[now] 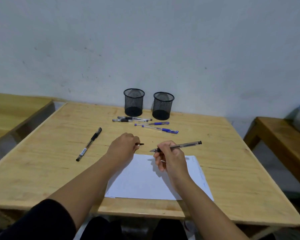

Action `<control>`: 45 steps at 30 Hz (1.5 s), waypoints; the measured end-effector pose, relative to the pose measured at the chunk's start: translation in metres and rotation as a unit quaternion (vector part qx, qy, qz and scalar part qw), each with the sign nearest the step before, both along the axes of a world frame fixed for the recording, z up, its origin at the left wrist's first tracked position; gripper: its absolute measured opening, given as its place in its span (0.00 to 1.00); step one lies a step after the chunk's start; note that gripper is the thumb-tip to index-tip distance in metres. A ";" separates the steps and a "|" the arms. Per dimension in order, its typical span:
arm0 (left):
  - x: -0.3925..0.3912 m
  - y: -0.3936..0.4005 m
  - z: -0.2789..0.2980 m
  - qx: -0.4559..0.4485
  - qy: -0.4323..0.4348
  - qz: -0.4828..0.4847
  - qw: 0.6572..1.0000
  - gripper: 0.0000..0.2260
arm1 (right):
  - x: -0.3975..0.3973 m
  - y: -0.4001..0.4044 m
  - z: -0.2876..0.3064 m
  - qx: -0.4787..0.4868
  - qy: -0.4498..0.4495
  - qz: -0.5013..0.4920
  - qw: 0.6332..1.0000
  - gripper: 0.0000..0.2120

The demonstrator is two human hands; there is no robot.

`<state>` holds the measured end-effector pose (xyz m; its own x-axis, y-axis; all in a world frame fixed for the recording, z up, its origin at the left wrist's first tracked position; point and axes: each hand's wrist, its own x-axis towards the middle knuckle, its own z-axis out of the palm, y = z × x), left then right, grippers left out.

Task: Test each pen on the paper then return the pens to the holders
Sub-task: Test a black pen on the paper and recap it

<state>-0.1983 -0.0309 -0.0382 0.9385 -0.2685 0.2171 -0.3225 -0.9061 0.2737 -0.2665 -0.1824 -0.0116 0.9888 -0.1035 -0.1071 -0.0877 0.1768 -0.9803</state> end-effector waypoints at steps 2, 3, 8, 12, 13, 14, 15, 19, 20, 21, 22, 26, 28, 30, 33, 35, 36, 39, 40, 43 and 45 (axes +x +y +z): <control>-0.003 0.001 0.001 -0.057 -0.012 -0.005 0.998 0.07 | 0.003 -0.002 0.001 0.012 -0.012 -0.025 1.000 0.07; -0.005 0.001 0.002 -0.089 -0.021 -0.008 0.996 0.07 | 0.006 -0.003 0.002 0.014 -0.020 -0.035 0.999 0.06; -0.023 -0.001 0.013 -0.190 -0.079 -0.013 0.979 0.08 | 0.013 -0.004 0.005 -0.014 -0.055 -0.043 0.997 0.06; -0.036 -0.003 0.024 -0.224 -0.098 -0.026 0.969 0.08 | 0.014 0.002 0.010 -0.005 -0.073 -0.033 0.997 0.07; -0.037 -0.003 0.026 -0.225 -0.102 -0.030 0.968 0.08 | 0.013 0.003 0.010 -0.005 -0.075 -0.030 0.997 0.07; -0.039 -0.004 0.028 -0.225 -0.106 -0.035 0.968 0.08 | 0.013 0.004 0.011 -0.007 -0.076 -0.026 0.997 0.07; -0.040 -0.004 0.030 -0.225 -0.108 -0.039 0.967 0.08 | 0.013 0.004 0.011 -0.010 -0.078 -0.020 0.997 0.06; -0.044 -0.005 0.036 -0.227 -0.103 -0.051 0.967 0.08 | 0.014 0.001 0.012 -0.028 -0.091 0.014 0.995 0.06; -0.045 -0.005 0.037 -0.231 -0.106 -0.051 0.966 0.08 | 0.015 0.000 0.013 -0.028 -0.097 0.022 0.995 0.06; -0.047 -0.006 0.038 -0.233 -0.110 -0.049 0.965 0.08 | 0.016 -0.001 0.014 -0.025 -0.103 0.028 0.994 0.06; -0.048 -0.006 0.039 -0.233 -0.113 -0.048 0.965 0.08 | 0.016 -0.001 0.014 -0.020 -0.109 0.032 0.993 0.07; -0.053 -0.011 0.040 -0.242 -0.125 -0.037 0.961 0.08 | 0.016 0.003 0.014 0.007 -0.120 0.049 0.992 0.07; -0.055 -0.010 0.040 -0.246 -0.126 -0.034 0.961 0.07 | 0.013 0.007 0.011 0.020 -0.128 0.046 0.990 0.07; -0.056 -0.008 0.040 -0.243 -0.123 -0.031 0.962 0.07 | 0.011 0.010 0.007 0.018 -0.138 0.041 0.989 0.07; -0.059 -0.005 0.040 -0.237 -0.114 -0.025 0.964 0.07 | 0.010 0.012 0.005 0.009 -0.137 0.053 0.989 0.05; -0.058 -0.003 0.042 -0.235 -0.097 -0.022 0.967 0.07 | 0.011 0.011 0.008 0.009 -0.129 0.060 0.990 0.05; -0.056 -0.001 0.044 -0.236 -0.090 -0.017 0.967 0.07 | 0.013 0.011 0.011 0.025 -0.126 0.058 0.990 0.05; -0.049 0.013 0.051 -0.259 -0.083 0.012 0.962 0.07 | 0.016 0.002 0.020 0.123 -0.110 0.026 0.986 0.06; -0.047 0.018 0.053 -0.271 -0.081 0.022 0.959 0.07 | 0.016 -0.002 0.022 0.123 -0.111 0.020 0.986 0.05; -0.043 0.032 0.062 -0.333 -0.065 0.053 0.939 0.08 | 0.010 -0.007 0.021 -0.027 -0.107 0.047 0.993 0.03; -0.041 0.033 0.069 -0.362 -0.063 0.059 0.928 0.09 | 0.006 -0.002 0.019 -0.137 -0.088 0.088 0.983 0.02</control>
<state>-0.2389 0.0021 0.0307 0.9072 0.0933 0.4103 -0.3032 -0.5312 0.7911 -0.2608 -0.1846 0.0071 0.9947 0.0699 0.0757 0.0824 -0.0987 -0.9917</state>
